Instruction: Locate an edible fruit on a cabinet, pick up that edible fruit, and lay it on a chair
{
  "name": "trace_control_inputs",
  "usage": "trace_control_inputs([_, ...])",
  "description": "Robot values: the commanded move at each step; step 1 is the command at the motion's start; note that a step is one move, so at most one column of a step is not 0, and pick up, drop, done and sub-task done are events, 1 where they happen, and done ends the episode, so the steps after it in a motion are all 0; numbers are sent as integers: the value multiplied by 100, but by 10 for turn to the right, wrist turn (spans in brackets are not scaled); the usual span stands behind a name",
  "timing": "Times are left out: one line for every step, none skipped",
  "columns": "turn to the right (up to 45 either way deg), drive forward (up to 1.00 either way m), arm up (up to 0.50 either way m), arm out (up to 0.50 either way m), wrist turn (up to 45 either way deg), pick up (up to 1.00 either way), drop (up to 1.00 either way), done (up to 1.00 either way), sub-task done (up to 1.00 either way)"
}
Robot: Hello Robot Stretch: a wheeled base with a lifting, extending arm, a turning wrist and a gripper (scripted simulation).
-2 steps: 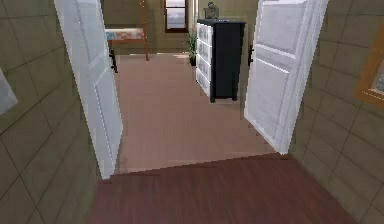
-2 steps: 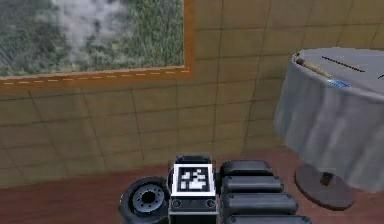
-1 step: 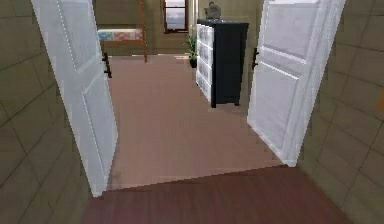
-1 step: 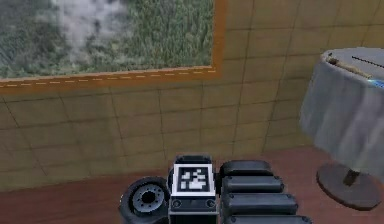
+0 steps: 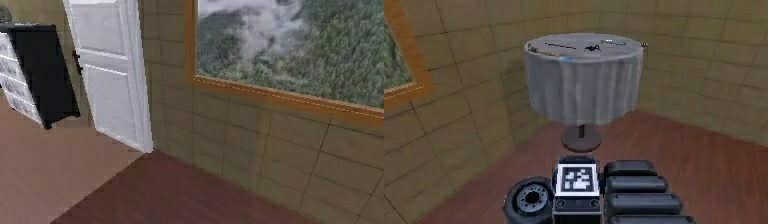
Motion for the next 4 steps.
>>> trace_control_inputs([450, 0, 0, 0, 0, 0, 0, 0, 0])
trace_control_inputs([90, 0, 0, 0, 0, 0, 0, 0, 0])
trace_control_inputs([0, 5, 0, 0, 0, 0, 0, 0, 0])
trace_control_inputs([-450, 0, 0, 0, 0, 0, 0, 0, 0])
